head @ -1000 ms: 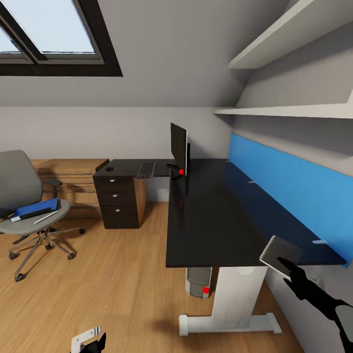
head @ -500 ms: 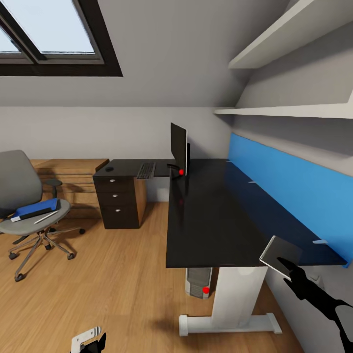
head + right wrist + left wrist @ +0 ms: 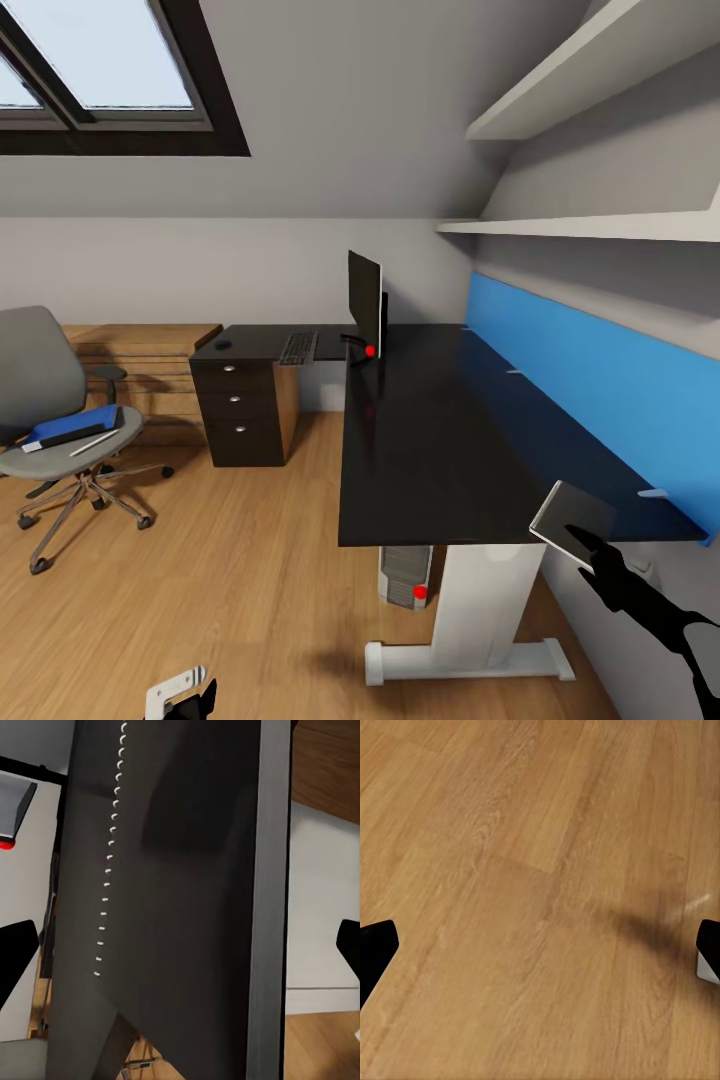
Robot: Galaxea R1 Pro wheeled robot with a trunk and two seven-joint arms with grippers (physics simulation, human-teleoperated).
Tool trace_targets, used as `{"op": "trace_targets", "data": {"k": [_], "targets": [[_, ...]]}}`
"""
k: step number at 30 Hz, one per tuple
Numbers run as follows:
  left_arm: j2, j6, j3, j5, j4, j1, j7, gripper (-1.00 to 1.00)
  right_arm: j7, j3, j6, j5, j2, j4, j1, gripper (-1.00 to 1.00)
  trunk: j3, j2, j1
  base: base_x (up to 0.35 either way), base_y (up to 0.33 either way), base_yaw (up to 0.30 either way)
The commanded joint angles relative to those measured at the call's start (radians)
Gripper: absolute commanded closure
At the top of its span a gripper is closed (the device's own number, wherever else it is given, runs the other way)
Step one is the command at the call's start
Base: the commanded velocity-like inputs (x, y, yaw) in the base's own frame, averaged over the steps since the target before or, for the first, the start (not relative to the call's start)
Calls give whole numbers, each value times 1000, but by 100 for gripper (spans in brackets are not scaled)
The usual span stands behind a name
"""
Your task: In the bedroom, organize the workspace by keeping the computer under the desk, ensuring the monitor is on the desk, placing the keyboard on the desk next to the monitor, placing the mouse on the desk next to the keyboard, moving the folder from the swivel chair onto the desk next to the mouse, stacking the notebook on top of the folder with the pen on top of the notebook, and positioning the swivel chair next to the desk.
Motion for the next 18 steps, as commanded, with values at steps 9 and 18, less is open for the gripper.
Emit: {"op": "trace_targets", "data": {"k": [9,18], "targets": [[0,-5,-7,11,1,-1,-1,-100,2,-4,7,-1,-1,10,-1,-100,-1,0,0,0,0,0],[0,-5,-7,11,1,-1,-1,-100,2,-5,7,-1,-1,25,-1,-100,-1,0,0,0,0,0]]}}
